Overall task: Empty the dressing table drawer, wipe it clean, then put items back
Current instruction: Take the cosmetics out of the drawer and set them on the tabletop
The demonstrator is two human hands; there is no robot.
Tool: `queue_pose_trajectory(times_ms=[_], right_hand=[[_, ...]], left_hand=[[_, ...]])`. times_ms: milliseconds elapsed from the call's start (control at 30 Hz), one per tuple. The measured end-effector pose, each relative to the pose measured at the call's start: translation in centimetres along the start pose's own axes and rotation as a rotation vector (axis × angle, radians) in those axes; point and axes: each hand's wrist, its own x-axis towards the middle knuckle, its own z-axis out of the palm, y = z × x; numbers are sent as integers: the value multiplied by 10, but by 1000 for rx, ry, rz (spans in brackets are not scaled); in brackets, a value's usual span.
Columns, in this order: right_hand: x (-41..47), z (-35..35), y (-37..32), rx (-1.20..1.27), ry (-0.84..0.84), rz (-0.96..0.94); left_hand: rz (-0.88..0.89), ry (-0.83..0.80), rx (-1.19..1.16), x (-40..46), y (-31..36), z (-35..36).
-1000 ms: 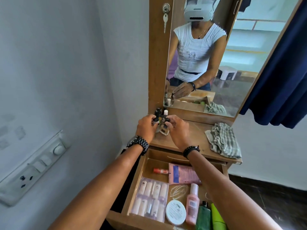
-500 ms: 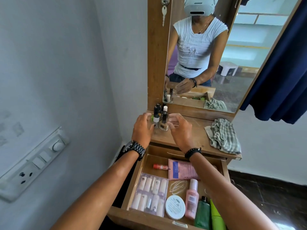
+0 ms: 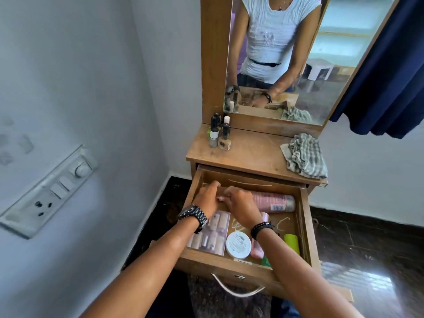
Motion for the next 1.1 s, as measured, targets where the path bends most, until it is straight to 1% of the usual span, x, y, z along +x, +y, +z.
queue_pose_trajectory(times_ms=[67, 133, 267, 500, 667, 800, 867, 1000, 1100], right_hand=[[-1, 3, 5, -93, -56, 4], [-2, 6, 9, -126, -76, -1], [-2, 7, 12, -128, -80, -27], [-2, 5, 16, -136, -107, -28], [-1, 11, 17, -234, -115, -50], [0, 11, 19, -217, -92, -30], [0, 9, 20, -201, -90, -24], [-1, 4, 18, -86, -101, -70], [0, -9, 17, -16, -38, -124]], left_hand=[[3, -43, 62, -1, -2, 5], [8, -77, 116, -2, -5, 8], [50, -70, 154, -1, -9, 12], [59, -125, 251, 0, -14, 14], [93, -150, 265, 4, -11, 13], [105, -154, 188, 4, -12, 9], [96, -111, 116, 3, -9, 7], [115, 87, -56, 1, -5, -2], [119, 152, -178, -1, -5, -9]])
